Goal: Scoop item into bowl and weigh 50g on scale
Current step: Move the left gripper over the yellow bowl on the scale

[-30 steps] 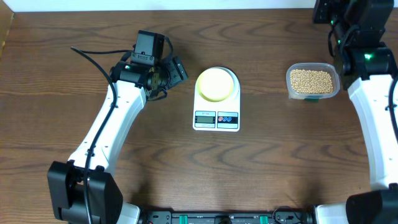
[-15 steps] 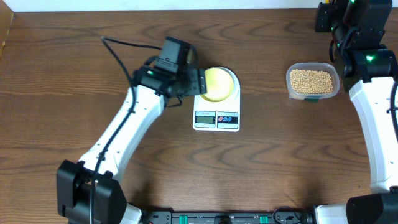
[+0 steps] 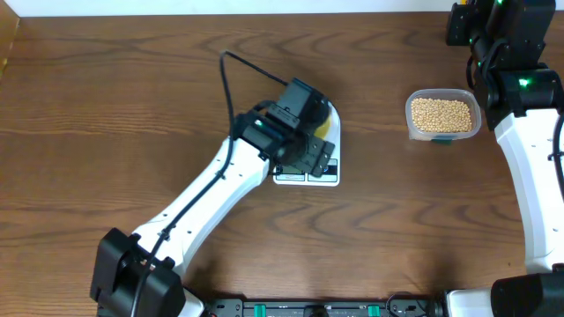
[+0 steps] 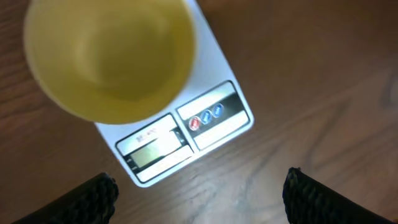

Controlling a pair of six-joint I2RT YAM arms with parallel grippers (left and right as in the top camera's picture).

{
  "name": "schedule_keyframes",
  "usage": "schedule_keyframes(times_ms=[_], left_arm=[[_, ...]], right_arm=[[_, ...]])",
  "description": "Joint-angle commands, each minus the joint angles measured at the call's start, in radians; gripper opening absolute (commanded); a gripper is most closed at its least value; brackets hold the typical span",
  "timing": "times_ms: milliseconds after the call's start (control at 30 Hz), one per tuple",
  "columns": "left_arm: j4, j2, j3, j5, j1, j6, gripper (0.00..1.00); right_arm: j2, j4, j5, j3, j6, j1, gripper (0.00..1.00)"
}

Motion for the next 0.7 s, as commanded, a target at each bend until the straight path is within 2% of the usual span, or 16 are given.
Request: schedule_keyframes(times_ms=[0,367,667], left_arm=[[-0.005,0.010,-0.006,-0.006,-0.010,0.074,0.88],[-0.021,0.010,-0.006,-0.007,-0.010,0.075,0.88],[-0.031,0.010,-0.014,-0.129,-0.009,0.075,0.88]], right_arm=[[-0.005,-0.005,0.004,0.014,0.014,0.002,0.01],[0.012,-0.025,-0.045,0.012,0.015,0.002,0.01],[0.048,-0.048,-0.075,0.011,0.024,0.002,0.01]])
